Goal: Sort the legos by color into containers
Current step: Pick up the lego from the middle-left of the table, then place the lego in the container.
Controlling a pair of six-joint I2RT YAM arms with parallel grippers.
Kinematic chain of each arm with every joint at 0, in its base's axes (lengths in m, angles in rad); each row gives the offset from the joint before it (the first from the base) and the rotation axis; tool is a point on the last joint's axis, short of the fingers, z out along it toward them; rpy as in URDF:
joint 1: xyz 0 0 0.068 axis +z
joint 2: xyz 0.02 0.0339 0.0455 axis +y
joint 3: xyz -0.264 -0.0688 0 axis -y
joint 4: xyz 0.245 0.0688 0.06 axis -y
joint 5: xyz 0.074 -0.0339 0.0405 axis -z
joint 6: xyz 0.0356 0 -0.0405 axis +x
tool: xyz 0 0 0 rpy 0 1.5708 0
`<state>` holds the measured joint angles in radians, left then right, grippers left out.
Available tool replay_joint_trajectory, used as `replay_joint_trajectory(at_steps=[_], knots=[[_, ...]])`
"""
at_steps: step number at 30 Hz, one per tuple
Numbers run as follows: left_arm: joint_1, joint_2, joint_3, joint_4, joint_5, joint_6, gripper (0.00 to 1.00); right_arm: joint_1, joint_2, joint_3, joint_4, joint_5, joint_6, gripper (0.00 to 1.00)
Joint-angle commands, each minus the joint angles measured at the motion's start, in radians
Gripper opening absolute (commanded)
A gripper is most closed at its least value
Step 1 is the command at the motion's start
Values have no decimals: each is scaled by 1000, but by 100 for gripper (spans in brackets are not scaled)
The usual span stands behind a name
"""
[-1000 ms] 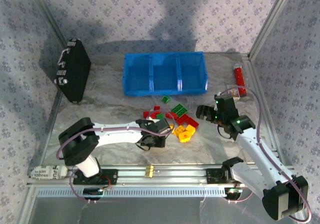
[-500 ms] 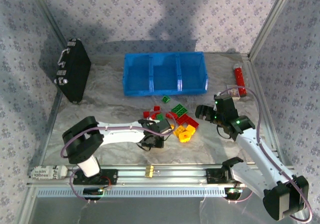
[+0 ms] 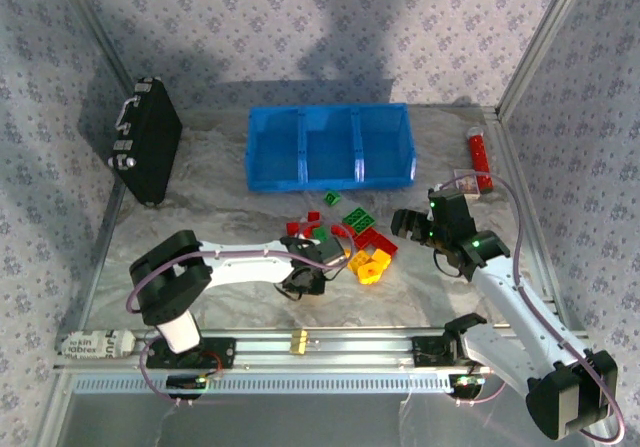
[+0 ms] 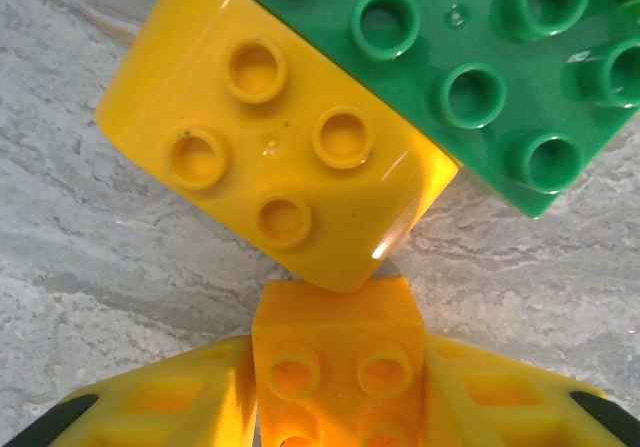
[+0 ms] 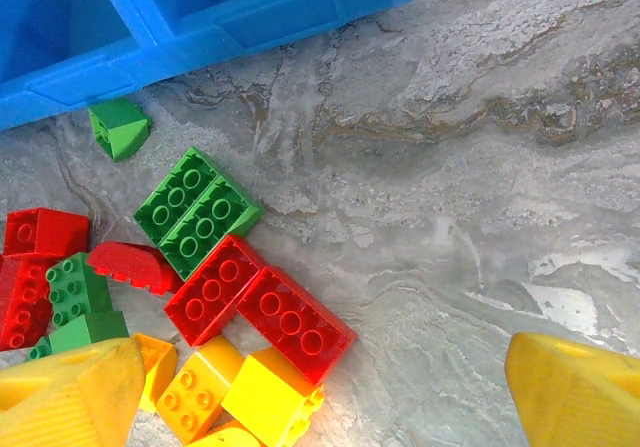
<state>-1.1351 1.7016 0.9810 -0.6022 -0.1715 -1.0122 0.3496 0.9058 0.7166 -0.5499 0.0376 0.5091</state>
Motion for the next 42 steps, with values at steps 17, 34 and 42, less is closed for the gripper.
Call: replay_joint_trajectory(at_steps=[17, 34, 42], knots=[[16, -211, 97, -165, -91, 81, 25, 6, -10, -11, -1, 27, 11, 95], [516, -171, 432, -195, 14, 466, 26, 9, 16, 8, -15, 1, 2, 94], [658, 33, 690, -232, 72, 561, 27, 11, 18, 9, -24, -7, -7, 94]])
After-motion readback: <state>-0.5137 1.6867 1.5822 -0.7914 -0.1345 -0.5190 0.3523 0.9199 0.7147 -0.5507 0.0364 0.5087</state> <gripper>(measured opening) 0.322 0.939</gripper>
